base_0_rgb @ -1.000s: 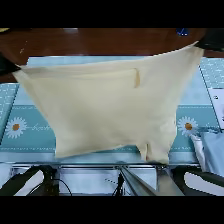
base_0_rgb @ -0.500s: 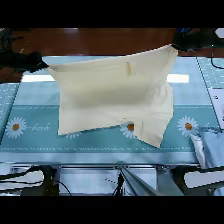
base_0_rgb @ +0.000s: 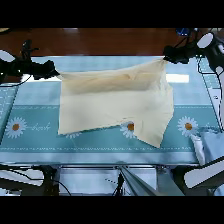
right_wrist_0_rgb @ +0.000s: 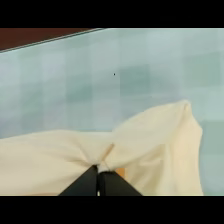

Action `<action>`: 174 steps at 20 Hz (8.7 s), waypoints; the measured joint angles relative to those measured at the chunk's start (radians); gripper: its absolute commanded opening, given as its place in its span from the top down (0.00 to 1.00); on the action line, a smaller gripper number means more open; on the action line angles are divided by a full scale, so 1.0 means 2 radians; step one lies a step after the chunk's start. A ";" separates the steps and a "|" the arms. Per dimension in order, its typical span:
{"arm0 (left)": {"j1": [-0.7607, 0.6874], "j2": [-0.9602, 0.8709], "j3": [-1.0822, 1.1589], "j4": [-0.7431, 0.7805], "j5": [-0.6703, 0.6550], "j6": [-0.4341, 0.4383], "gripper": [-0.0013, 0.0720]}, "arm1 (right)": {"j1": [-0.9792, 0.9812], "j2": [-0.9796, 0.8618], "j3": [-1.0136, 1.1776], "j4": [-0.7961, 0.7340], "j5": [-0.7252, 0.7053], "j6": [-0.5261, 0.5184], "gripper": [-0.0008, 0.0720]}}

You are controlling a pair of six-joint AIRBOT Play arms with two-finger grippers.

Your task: Fold the shirts.

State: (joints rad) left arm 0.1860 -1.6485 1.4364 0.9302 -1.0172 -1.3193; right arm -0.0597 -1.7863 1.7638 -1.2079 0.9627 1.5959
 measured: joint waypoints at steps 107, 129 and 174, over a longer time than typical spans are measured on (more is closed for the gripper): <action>0.047 0.035 -0.113 -0.120 0.039 0.027 0.16 | -0.075 0.154 -0.256 0.003 -0.243 -0.093 0.17; 0.012 0.036 -0.102 -0.121 -0.048 0.083 0.19 | -0.044 0.011 -0.255 0.205 -0.167 -0.086 0.43; -0.465 -0.027 -0.113 -0.358 0.130 0.035 0.95 | -0.021 0.492 -0.256 0.043 0.227 -0.079 0.94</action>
State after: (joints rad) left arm -0.7444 -1.7035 1.2102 0.2138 -0.7570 -1.2503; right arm -0.1020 -0.8024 1.2518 -1.1217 1.4166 1.4387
